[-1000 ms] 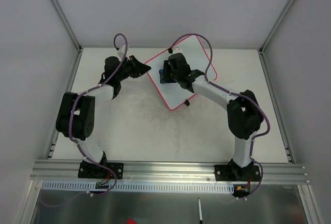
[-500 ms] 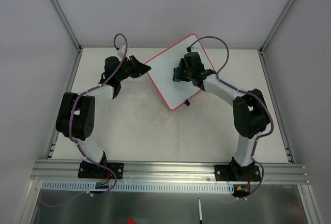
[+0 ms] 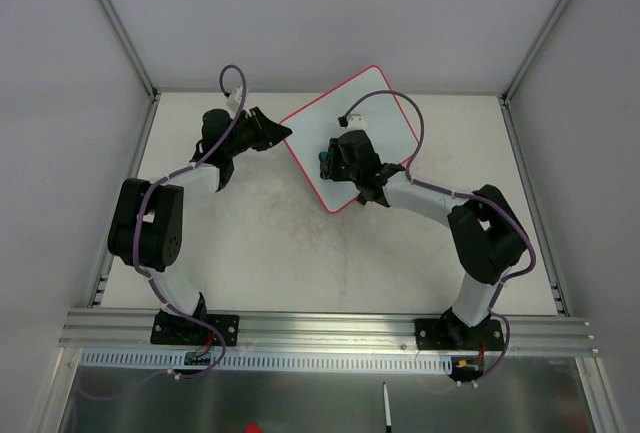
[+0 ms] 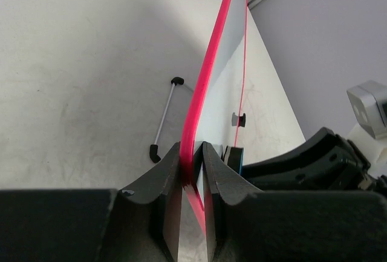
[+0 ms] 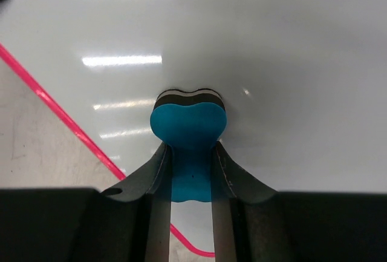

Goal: Erase the whiteboard

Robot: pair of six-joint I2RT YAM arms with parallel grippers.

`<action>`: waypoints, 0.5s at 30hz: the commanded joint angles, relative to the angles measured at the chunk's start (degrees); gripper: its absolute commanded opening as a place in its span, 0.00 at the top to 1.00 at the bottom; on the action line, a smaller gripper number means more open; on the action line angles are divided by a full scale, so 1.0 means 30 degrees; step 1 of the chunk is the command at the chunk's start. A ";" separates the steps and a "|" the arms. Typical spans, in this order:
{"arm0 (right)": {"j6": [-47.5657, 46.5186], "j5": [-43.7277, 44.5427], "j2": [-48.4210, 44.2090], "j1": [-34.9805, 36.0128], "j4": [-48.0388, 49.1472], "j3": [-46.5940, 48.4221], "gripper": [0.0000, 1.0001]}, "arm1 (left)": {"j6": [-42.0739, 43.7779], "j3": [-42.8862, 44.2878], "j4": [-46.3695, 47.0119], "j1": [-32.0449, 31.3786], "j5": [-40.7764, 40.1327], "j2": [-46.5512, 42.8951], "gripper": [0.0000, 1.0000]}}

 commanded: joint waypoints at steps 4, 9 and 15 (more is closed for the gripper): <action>-0.0407 -0.0296 0.0185 0.1275 0.0364 -0.1202 1.00 | 0.0443 0.0447 -0.0116 -0.0440 0.0492 -0.0568 1.00; -0.0202 0.0258 -0.0429 0.1304 0.0013 -0.1699 1.00 | 0.0531 0.0447 -0.0175 -0.0440 0.0550 -0.0598 1.00; -0.0347 0.1371 -0.3293 0.1275 -0.0951 -0.2725 0.98 | 0.0443 0.0681 -0.0292 -0.0440 0.0492 -0.0539 1.00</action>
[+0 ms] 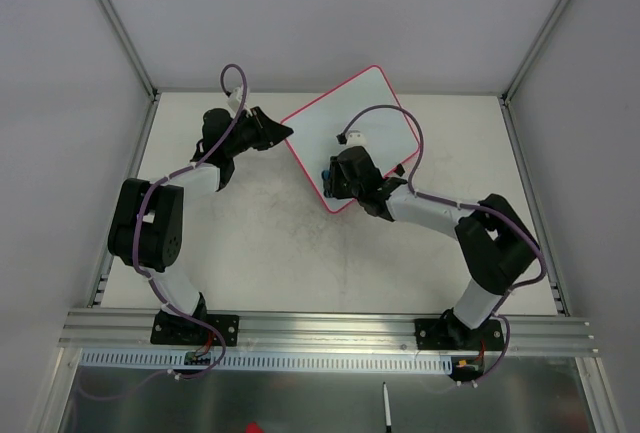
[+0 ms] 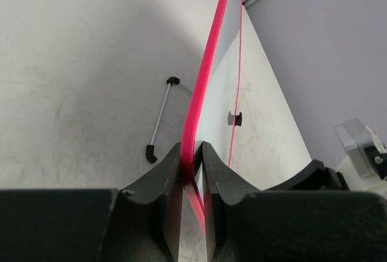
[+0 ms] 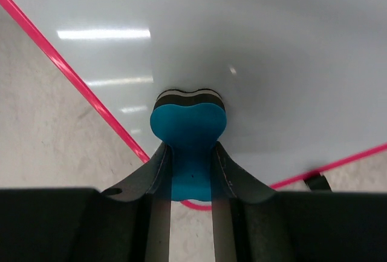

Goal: Erase the whiteboard

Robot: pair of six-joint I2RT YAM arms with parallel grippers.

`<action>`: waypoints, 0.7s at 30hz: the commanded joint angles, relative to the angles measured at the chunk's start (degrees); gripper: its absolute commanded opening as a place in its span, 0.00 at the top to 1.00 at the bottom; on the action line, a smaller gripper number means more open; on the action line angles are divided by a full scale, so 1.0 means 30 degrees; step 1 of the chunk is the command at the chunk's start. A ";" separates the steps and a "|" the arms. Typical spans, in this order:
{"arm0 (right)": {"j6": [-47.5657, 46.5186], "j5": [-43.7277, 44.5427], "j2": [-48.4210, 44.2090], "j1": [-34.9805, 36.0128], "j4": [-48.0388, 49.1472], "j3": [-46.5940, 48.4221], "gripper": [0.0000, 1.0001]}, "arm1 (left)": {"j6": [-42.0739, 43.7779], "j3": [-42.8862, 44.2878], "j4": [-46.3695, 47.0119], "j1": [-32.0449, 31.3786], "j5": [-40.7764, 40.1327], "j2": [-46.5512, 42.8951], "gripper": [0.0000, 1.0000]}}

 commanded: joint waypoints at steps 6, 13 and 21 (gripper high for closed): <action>0.0024 0.2947 -0.4637 0.0124 -0.5578 -0.1461 0.96 | 0.0574 0.0820 -0.0555 -0.0389 0.0345 -0.0547 1.00; 0.0873 0.3070 -0.7217 -0.0842 -0.9008 -0.3454 0.80 | 0.0662 0.0616 -0.0702 -0.0389 0.0052 -0.0547 0.89; 0.1225 0.1517 -0.7484 -0.2337 -0.9391 -0.5534 0.80 | 0.0779 0.0557 -0.0819 -0.0389 -0.0006 -0.0488 0.86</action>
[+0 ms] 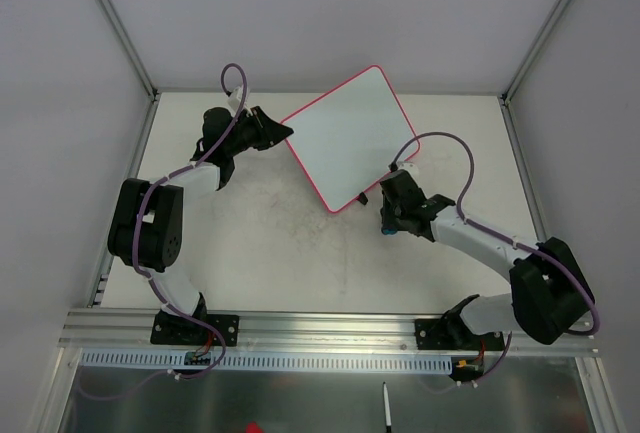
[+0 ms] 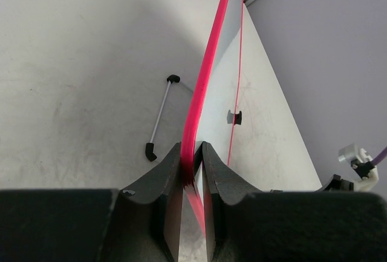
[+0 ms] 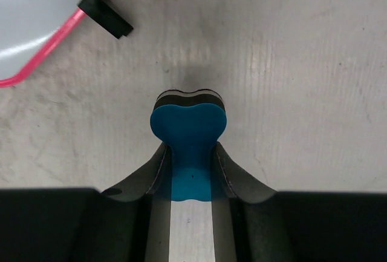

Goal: Erase the whiteboard

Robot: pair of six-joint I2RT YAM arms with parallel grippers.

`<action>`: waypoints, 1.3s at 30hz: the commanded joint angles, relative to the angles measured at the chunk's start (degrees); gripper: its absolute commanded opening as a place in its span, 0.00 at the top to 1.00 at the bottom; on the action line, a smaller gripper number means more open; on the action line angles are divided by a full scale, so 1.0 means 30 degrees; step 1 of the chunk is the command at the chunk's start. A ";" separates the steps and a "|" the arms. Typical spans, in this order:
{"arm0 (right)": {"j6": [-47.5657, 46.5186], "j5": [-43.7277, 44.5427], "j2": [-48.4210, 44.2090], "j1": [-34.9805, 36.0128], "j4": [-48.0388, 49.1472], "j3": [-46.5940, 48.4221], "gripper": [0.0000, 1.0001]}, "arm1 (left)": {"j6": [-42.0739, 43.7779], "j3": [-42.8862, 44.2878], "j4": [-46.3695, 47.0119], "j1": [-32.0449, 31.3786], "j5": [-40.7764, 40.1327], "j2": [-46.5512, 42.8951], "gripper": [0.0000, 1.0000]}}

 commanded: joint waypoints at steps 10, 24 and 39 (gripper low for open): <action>0.0577 -0.1382 0.1700 -0.0437 -0.0502 -0.0656 0.48 | 0.0948 0.0309 -0.0727 -0.0338 -0.0269 -0.0598 0.73; 0.0050 -0.1293 0.0851 -0.0495 -0.0473 -0.0598 0.09 | 0.1767 0.0368 -0.1254 -0.0338 -0.0650 -0.1095 0.35; -0.1414 -0.1234 -0.2633 -0.0495 -0.0298 -0.0919 0.01 | 0.2530 -0.0715 -0.2015 -0.0338 -0.1324 -0.2704 0.01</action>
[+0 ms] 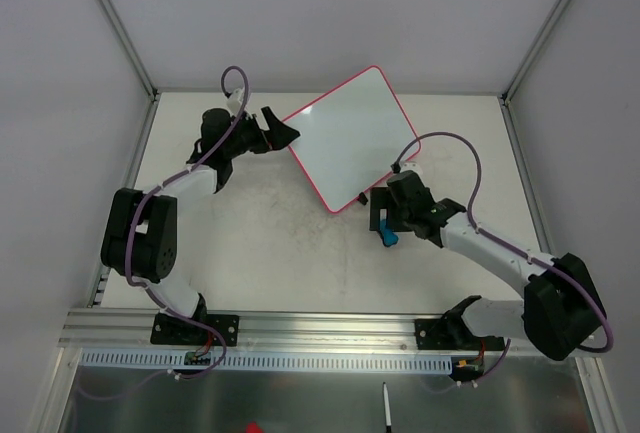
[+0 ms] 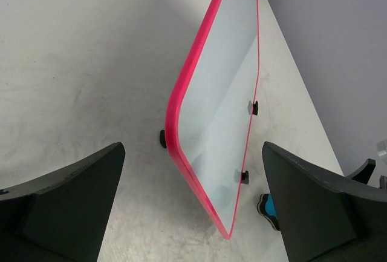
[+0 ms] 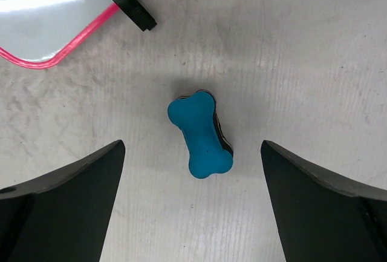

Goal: Erase the whiteboard

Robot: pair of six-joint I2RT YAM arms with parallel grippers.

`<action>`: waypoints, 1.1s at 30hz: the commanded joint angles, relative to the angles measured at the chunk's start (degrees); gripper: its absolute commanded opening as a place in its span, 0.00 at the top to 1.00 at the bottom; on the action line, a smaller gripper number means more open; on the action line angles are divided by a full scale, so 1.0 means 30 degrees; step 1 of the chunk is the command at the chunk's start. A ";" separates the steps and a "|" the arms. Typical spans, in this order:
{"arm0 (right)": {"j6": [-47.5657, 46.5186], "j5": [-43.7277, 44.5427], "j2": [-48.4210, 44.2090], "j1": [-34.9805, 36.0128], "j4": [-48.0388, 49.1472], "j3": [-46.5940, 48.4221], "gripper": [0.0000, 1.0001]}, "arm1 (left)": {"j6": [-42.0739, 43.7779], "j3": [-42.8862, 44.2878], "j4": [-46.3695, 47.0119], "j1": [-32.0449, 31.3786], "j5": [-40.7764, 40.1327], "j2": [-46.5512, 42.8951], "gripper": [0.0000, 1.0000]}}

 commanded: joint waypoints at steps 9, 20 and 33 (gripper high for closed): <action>-0.1542 -0.0238 -0.3418 -0.0241 0.0090 -0.0557 0.01 | 0.1557 -0.2313 -0.1461 -0.0178 -0.1336 -0.4466 0.01; -0.2655 0.0496 -0.5675 -0.0445 -0.0789 -0.0324 0.01 | 0.2905 -0.3573 -0.5180 -0.0178 -0.3151 -0.8511 0.01; -0.3389 -0.2873 -0.6789 -0.2377 -0.0790 0.0438 0.01 | 0.4869 -0.6415 -0.8667 -0.0178 -0.4207 -1.4430 0.01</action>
